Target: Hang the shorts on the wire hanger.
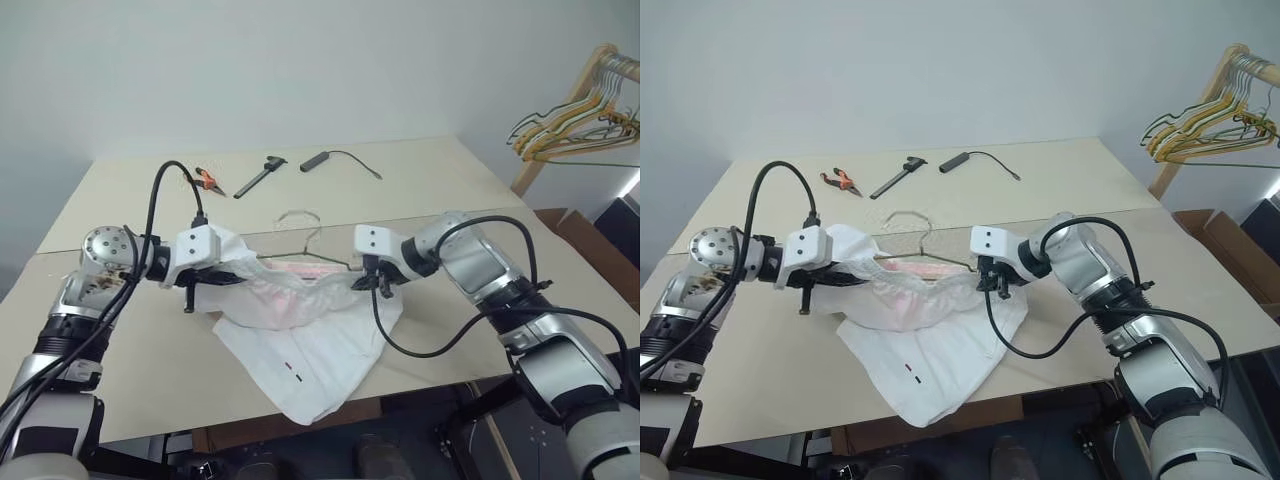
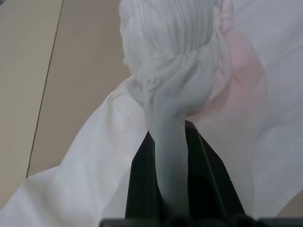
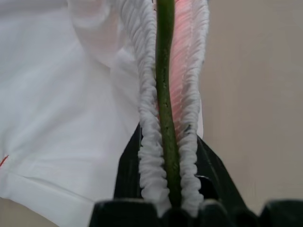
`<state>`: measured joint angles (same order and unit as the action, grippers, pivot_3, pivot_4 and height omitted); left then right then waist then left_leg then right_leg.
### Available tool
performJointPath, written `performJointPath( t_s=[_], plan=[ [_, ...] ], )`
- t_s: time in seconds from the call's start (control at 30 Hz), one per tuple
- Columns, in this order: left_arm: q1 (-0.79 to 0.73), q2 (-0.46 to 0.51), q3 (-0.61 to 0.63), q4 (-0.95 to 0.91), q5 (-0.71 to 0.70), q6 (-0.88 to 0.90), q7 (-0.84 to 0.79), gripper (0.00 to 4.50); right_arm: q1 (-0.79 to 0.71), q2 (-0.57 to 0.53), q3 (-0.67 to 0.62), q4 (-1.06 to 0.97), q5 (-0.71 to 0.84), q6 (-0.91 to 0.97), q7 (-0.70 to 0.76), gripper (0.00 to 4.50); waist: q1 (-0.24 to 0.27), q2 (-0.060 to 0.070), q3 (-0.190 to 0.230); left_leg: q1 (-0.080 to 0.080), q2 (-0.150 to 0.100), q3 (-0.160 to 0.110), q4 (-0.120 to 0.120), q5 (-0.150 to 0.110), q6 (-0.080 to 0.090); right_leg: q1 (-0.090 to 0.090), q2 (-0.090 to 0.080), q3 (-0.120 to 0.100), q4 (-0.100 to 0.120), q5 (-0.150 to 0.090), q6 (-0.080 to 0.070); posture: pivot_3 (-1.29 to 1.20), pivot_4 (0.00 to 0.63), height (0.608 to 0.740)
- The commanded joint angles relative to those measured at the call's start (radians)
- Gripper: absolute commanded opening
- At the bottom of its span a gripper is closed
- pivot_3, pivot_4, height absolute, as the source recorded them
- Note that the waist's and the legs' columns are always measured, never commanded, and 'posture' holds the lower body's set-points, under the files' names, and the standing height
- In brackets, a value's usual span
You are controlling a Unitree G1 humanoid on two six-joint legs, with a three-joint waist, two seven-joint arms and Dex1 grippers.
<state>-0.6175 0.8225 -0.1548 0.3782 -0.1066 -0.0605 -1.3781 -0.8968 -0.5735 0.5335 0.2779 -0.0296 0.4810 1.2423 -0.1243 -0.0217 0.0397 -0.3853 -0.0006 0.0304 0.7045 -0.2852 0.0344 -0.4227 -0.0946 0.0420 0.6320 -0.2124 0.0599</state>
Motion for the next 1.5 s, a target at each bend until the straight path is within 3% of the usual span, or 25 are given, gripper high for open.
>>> performJointPath(
  t_s=[0.03,0.37,0.53,0.87,0.97,1.03,1.07,1.5],
  plan=[
    [-0.004,0.017,0.017,-0.024,0.004,-0.016,0.003,0.0,0.023,-0.032,-0.055,-0.041,0.002,-0.003,-0.002,0.02,0.0,0.0,0.0,0.0,0.0,0.0,0.0,0.0,0.0,0.0,0.0,0.0,0.0,0.0,0.0,-0.08,0.0,0.74],
    [-0.031,0.01,0.003,0.002,0.009,-0.028,-0.009,0.0,0.087,-0.05,-0.105,-0.109,0.026,0.0,-0.019,0.02,-0.002,0.0,0.0,0.0,0.0,0.0,0.0,0.0,0.0,0.0,0.0,0.0,-0.001,0.0,0.0,-0.11,0.0,0.74],
    [-0.04,0.005,-0.004,0.012,0.01,-0.036,-0.012,0.0,0.095,-0.06,-0.136,-0.135,0.043,0.049,-0.028,1.46,-0.003,0.0,0.0,0.0,0.0,0.0,0.0,0.0,0.0,0.0,0.0,0.0,-0.001,0.0,0.0,-0.11,0.0,0.74],
    [-0.037,0.018,-0.001,0.027,0.021,-0.044,-0.026,0.0,0.209,-0.168,-0.193,-0.243,0.076,0.115,-0.023,1.46,-0.005,0.0,0.0,0.0,0.0,0.001,0.0,0.0,0.0,0.0,0.0,0.0,-0.003,0.0,0.0,-0.12,0.0,0.74],
    [-0.043,0.015,-0.002,0.031,0.025,-0.044,-0.03,0.0,0.211,-0.167,-0.193,-0.244,0.082,0.12,-0.029,0.9,-0.01,0.0,0.0,0.001,0.0,0.001,0.0,0.0,0.0,0.0,0.0,0.001,-0.003,0.0,0.0,-0.13,0.0,0.74],
    [-0.047,0.013,-0.004,0.032,0.027,-0.044,-0.032,0.0,0.206,-0.162,-0.2,-0.247,0.09,0.123,-0.032,0.2,-0.01,0.0,0.0,0.001,0.0,0.001,0.0,0.0,0.0,0.0,0.0,0.001,-0.002,0.0,0.0,-0.13,0.0,0.74],
    [-0.047,0.012,-0.004,0.032,0.028,-0.044,-0.032,0.0,0.202,-0.16,-0.204,-0.248,0.095,0.126,-0.033,0.05,-0.01,0.0,0.0,0.001,0.0,0.001,0.0,0.0,0.0,0.0,0.0,0.001,-0.002,0.0,0.0,-0.13,0.0,0.74],
    [-0.024,0.036,-0.01,0.013,0.048,-0.052,-0.039,0.0,0.177,-0.198,-0.259,-0.293,0.151,0.117,0.001,0.05,-0.009,0.0,0.0,0.001,0.0,0.001,0.001,0.0,0.0,0.0,0.0,0.001,-0.003,0.0,0.0,-0.12,0.0,0.74]
  ],
)
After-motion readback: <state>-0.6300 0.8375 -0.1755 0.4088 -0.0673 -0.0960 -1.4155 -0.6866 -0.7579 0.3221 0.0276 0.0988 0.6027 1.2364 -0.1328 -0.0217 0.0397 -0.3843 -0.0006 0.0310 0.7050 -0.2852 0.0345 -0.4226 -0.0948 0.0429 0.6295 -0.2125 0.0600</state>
